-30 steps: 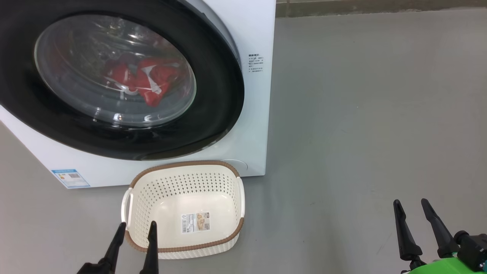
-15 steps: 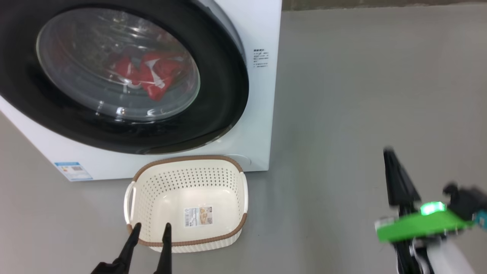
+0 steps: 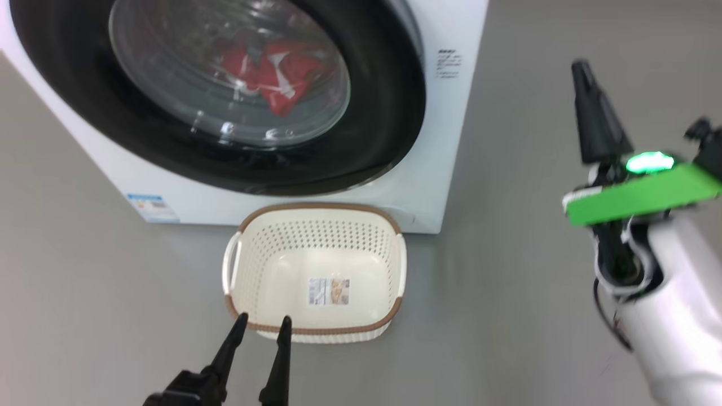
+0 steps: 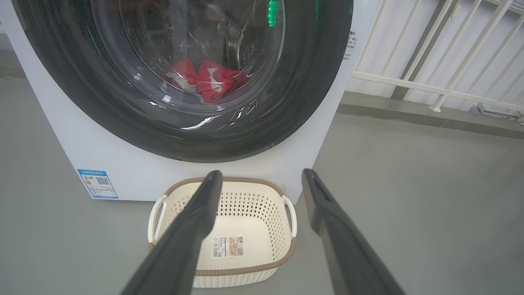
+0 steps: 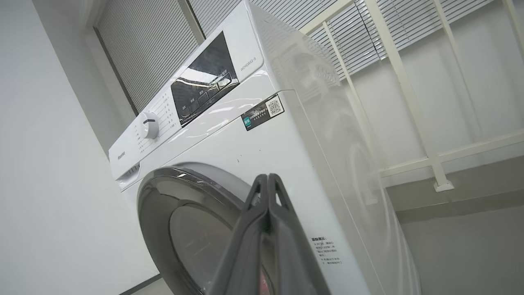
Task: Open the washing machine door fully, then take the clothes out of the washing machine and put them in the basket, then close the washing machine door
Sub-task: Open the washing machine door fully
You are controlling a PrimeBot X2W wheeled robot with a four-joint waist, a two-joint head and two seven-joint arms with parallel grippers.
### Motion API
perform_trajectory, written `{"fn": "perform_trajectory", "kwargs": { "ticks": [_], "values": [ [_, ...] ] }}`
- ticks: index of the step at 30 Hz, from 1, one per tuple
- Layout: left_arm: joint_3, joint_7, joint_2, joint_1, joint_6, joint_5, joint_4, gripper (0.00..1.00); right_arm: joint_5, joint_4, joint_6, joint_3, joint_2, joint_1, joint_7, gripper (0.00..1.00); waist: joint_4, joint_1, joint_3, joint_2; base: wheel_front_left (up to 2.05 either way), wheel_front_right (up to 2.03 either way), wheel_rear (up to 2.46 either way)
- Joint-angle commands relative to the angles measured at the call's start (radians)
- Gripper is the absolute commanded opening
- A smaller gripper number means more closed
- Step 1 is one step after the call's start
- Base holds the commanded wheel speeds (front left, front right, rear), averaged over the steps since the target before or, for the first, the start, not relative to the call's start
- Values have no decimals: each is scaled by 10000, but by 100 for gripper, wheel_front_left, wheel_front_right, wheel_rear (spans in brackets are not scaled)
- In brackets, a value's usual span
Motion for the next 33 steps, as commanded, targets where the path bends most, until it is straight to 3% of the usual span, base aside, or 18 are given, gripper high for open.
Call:
{"fn": "perform_trajectory", "kwargs": {
  "ticks": [1, 9, 14, 25, 33],
  "values": [
    [218, -124, 97, -456, 95, -91, -265, 100, 164, -125, 4, 298, -157, -537, -59, 0, 457, 0, 479, -1, 0, 0, 0],
    [-153, -124, 97, -1029, 184, -306, -286, 100, 1427, 747, 4, 1423, -1011, -2451, -59, 0, 923, 0, 1445, -1, 0, 0, 0],
    [-348, -124, 97, -1455, 191, -434, -276, 100, 2921, 1518, 4, 2574, -1498, -3704, 192, 0, 1184, 0, 2112, -1, 0, 0, 0],
    [-742, -124, 97, -2132, 277, -702, -241, 100, 6097, 1711, 4, 3492, -2276, -5408, 2490, 0, 1570, 0, 3146, -1, 0, 0, 0],
    [-921, -124, 97, -2455, 265, -719, -189, 100, 7299, 1801, 4, 3717, -2581, -6185, 4422, 0, 1654, 0, 3636, -1, 0, 0, 0]
  ]
}}
